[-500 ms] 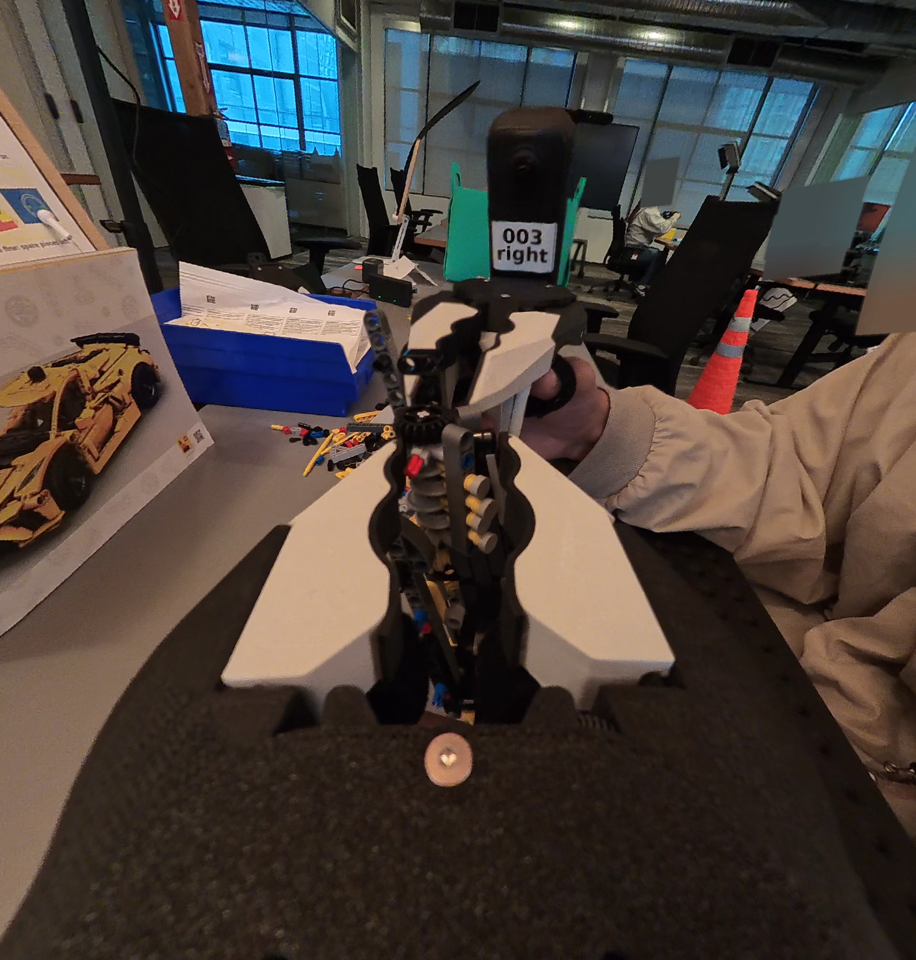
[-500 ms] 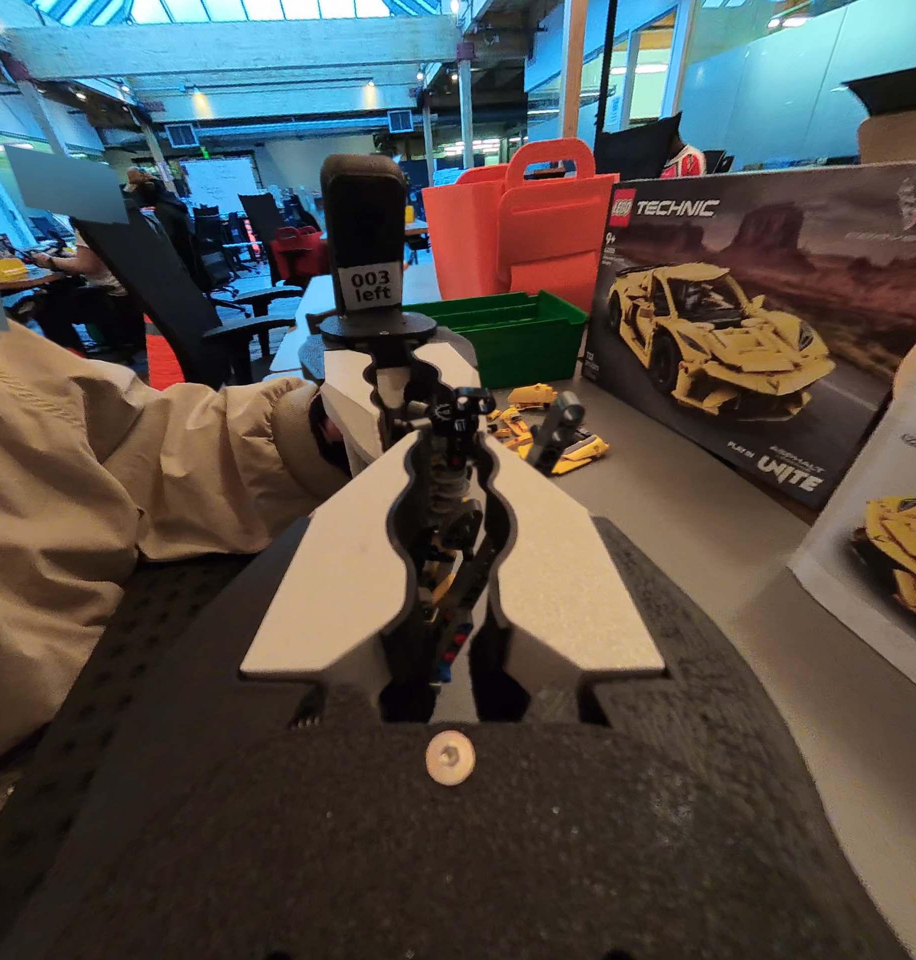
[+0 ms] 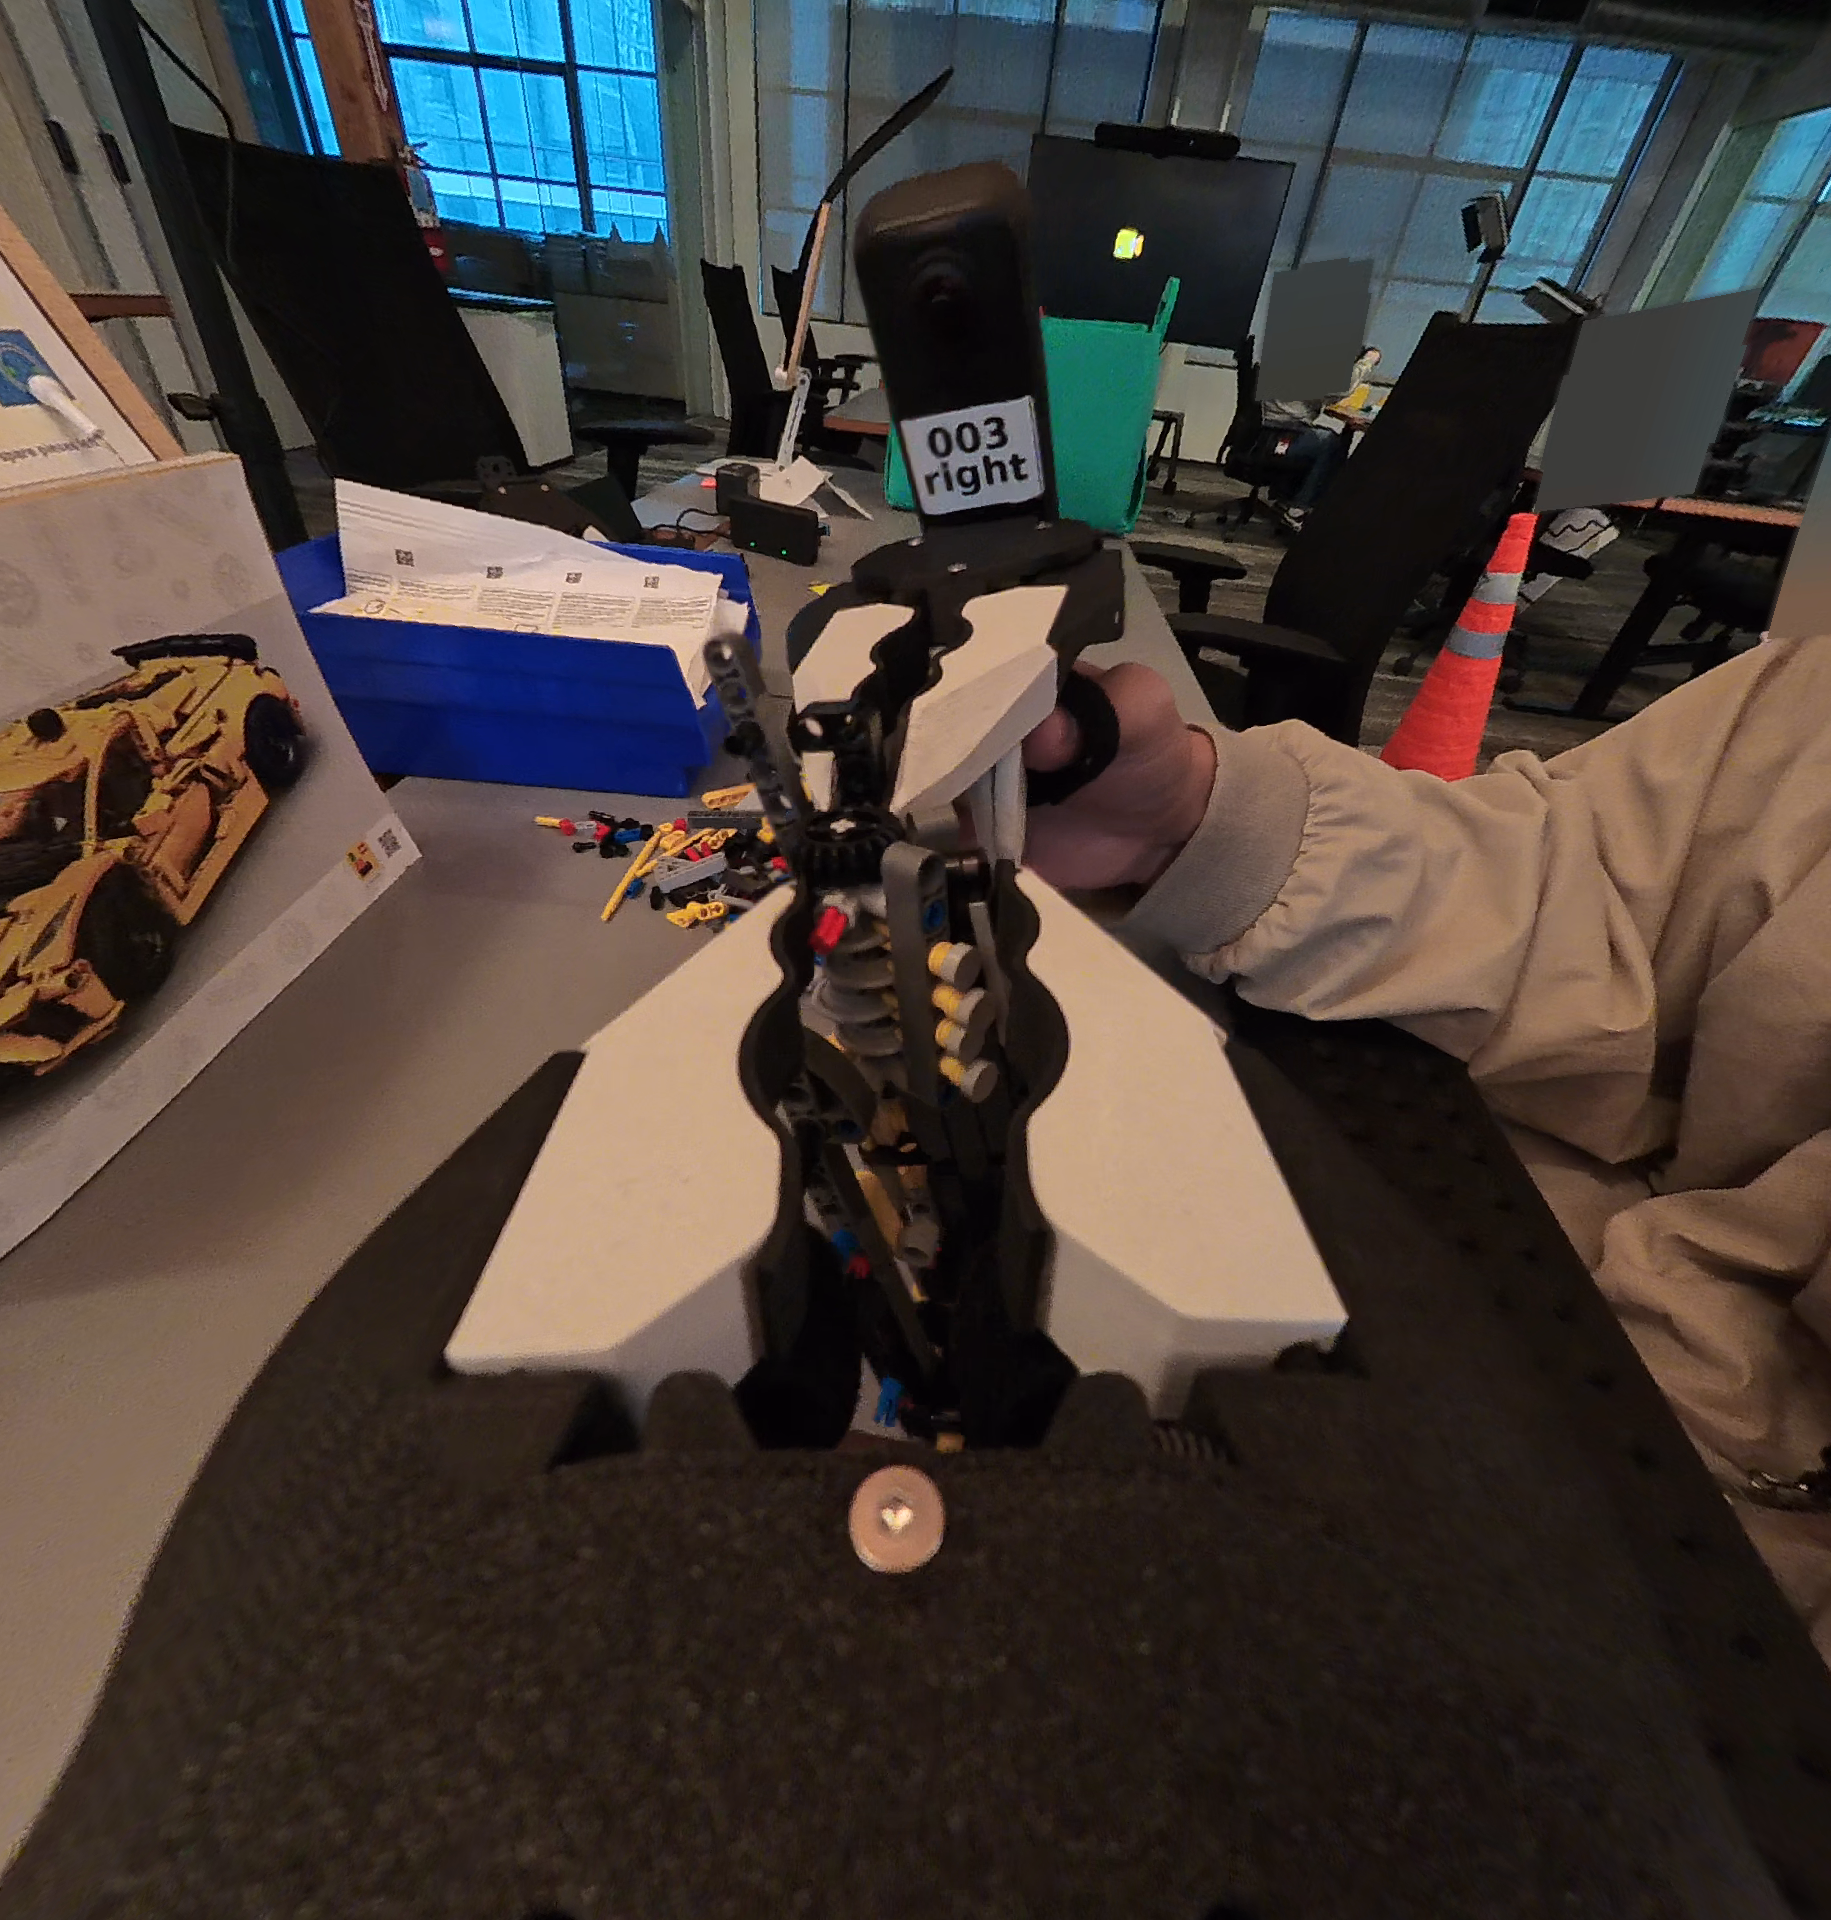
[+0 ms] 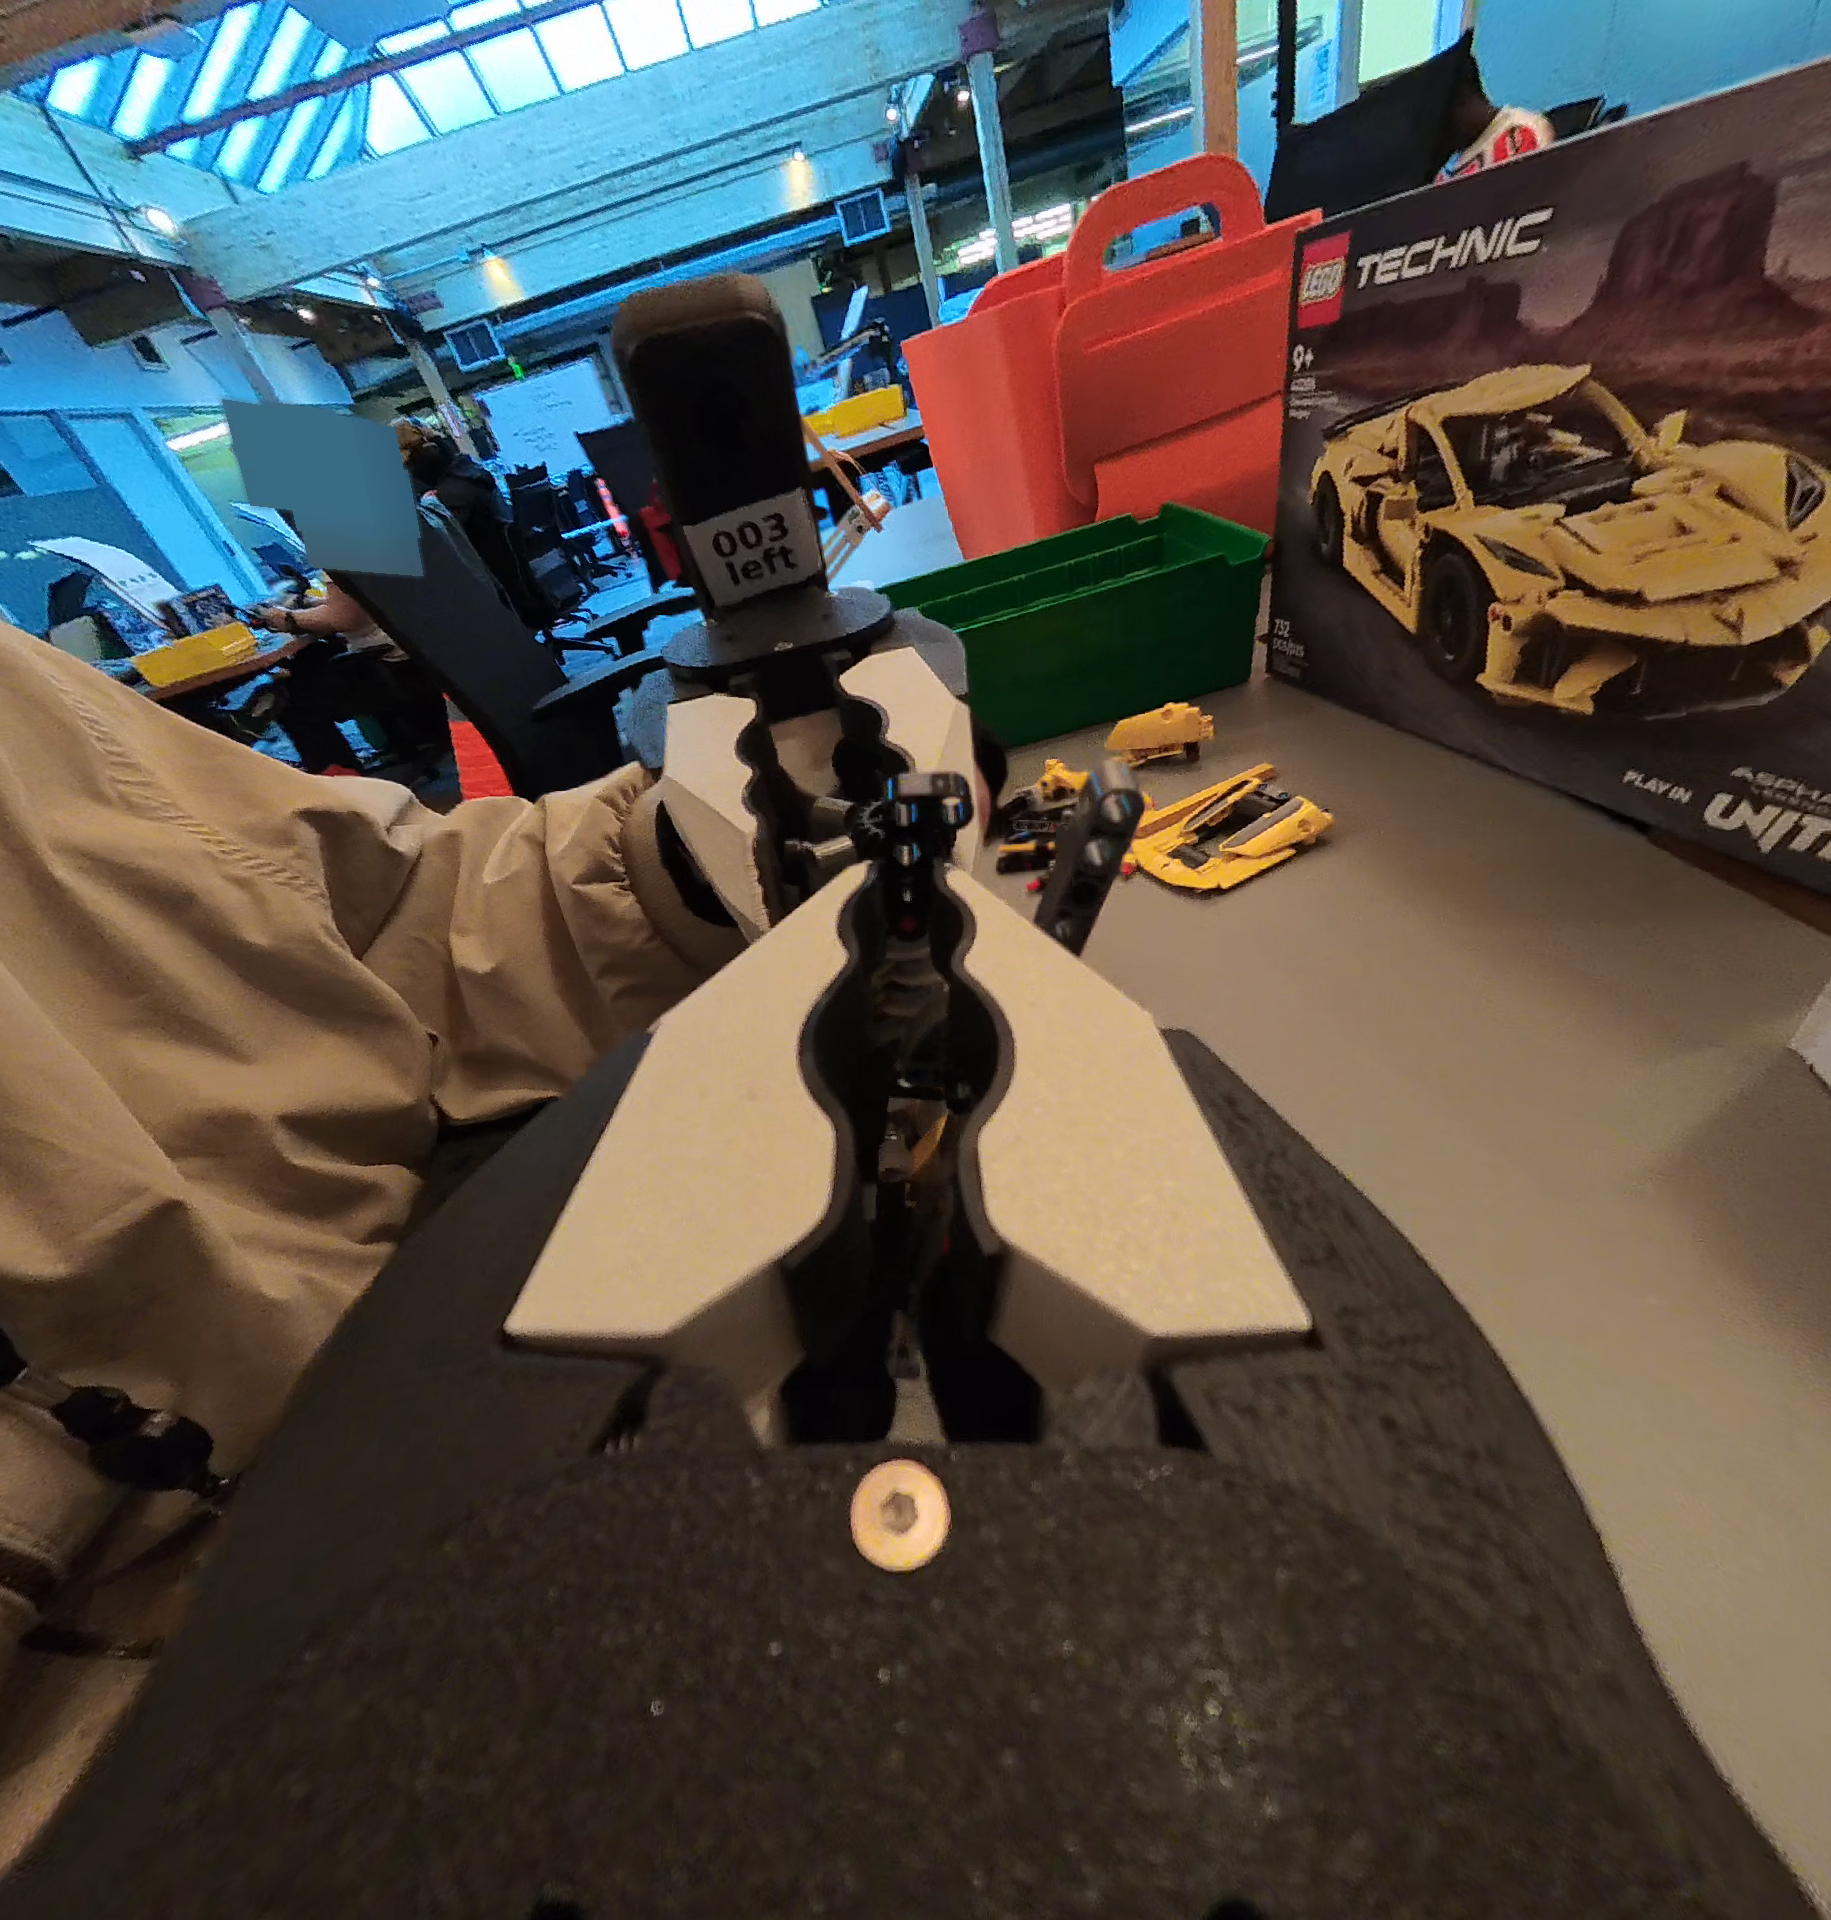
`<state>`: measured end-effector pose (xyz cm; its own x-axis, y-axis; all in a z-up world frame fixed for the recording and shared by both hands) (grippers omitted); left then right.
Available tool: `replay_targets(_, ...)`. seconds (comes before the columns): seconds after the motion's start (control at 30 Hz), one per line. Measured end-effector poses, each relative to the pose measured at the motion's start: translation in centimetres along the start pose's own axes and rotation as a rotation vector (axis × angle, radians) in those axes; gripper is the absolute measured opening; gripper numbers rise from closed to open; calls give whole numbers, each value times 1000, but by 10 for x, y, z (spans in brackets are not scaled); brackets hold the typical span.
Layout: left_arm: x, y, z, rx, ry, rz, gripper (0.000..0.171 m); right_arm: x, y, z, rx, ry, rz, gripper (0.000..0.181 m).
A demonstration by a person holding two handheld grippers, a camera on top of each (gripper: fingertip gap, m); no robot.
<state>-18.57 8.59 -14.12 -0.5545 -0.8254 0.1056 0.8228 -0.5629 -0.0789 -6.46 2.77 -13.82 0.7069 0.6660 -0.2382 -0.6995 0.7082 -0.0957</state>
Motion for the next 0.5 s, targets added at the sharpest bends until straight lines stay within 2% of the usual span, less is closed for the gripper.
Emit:
replay_targets(0.27,-5,-2,-5,-2,-80,0,34,11,3,-10,-28,253,85,6)
replay_targets(0.37,-12,-5,-12,4,-133,-11,34,15,5,-16,-59,244,41,6)
replay_targets(0.4,-17,-9,-13,15,-154,14,34,18,4,-17,-73,232,15,6)
replay_targets(0.47,-36,-39,-14,119,-233,78,34,38,-19,-16,-31,227,-89,5)
replay_targets(0.5,-44,-56,-15,171,-280,65,33,45,-35,-11,37,282,-51,5)
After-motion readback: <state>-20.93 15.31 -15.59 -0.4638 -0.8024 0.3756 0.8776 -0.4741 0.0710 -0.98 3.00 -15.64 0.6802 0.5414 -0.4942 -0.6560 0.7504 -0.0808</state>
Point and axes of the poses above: each gripper's, where its closed fingertips meet, y out along the fingers, z out of its top, x = y × z across the jaws, the point moved 7 cm from there along -y, back along the fingers, and after that the axes turned 9 degrees about -z, right-handed, at the moved point
